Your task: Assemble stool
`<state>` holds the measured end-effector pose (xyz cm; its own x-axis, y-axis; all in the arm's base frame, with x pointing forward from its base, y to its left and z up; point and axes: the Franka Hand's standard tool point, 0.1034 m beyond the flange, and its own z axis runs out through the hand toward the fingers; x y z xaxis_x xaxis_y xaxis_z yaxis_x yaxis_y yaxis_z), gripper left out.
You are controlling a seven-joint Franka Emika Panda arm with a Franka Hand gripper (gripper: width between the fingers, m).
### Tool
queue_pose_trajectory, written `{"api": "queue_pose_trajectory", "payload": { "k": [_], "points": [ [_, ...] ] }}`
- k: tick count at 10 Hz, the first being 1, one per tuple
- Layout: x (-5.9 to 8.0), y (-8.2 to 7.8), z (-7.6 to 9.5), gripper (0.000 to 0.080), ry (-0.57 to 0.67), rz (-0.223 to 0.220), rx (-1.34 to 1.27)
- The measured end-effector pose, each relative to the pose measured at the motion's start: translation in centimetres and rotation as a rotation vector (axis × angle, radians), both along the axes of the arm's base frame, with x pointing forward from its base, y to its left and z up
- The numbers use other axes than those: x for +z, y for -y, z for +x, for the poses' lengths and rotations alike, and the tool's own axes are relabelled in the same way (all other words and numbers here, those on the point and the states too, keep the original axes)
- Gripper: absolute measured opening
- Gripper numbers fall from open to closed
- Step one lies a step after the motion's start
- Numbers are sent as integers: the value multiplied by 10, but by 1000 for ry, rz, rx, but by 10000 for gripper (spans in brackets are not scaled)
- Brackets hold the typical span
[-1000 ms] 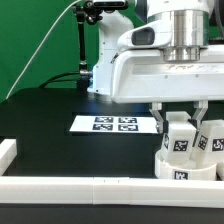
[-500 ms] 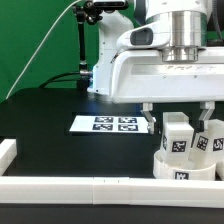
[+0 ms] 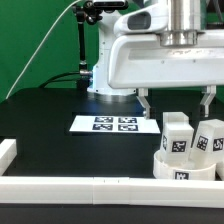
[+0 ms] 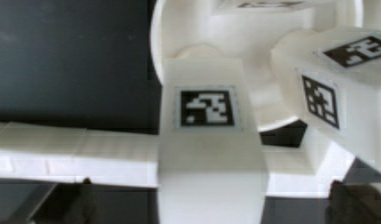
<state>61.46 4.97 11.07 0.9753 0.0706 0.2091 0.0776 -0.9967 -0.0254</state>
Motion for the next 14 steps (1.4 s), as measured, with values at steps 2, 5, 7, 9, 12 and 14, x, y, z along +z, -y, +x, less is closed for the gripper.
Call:
{"api": "queue_pose_trajectory", "payload": {
  "k": [2,5,7,9,12,14],
  "points": [
    [-3,0,-1,648,-2,-1,1],
    [-9,-1,-4,648,-42,1,2],
    [-14,2,-12,648,-138,6,1],
    [-16,1,-5,648,-249,11,6],
    [-20,2,-2,648,-237,9,5],
    [-25,2,-4,519,-229,6,7]
  ]
}}
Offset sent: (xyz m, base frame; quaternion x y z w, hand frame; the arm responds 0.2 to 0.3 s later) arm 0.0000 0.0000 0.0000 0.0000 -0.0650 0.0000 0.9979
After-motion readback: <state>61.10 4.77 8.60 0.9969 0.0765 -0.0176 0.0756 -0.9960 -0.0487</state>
